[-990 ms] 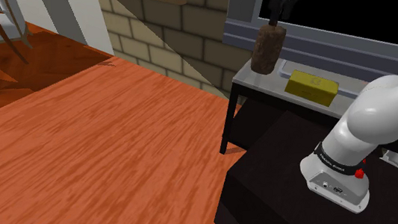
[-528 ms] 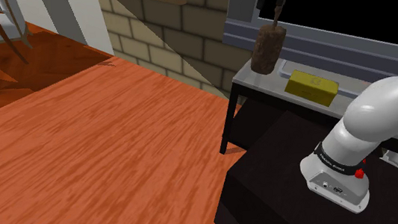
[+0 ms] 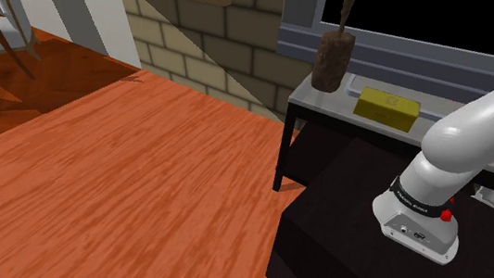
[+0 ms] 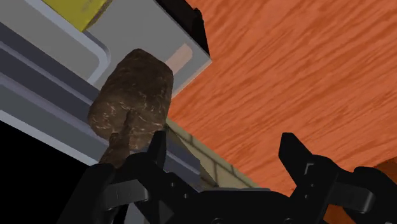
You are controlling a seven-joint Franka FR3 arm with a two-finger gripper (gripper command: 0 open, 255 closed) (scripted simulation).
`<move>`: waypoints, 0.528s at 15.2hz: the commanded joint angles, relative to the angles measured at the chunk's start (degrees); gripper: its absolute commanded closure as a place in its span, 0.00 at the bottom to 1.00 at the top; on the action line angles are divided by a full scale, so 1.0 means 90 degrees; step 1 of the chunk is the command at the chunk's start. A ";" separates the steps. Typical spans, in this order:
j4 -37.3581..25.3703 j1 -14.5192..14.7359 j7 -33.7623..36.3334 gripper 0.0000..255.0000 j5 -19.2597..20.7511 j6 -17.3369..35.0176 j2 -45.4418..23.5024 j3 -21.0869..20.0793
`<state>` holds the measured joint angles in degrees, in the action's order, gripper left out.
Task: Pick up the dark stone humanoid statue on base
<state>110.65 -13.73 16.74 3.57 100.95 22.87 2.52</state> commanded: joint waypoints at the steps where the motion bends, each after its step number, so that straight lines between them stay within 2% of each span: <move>1: -0.0263 -0.0162 0.0353 0.00 0.0063 0.0147 -0.0209 0.0055; 8: -0.1058 -0.0710 0.1488 0.00 0.0302 0.0479 -0.0684 0.0303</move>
<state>102.86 -19.48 28.31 5.94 105.61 17.25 5.11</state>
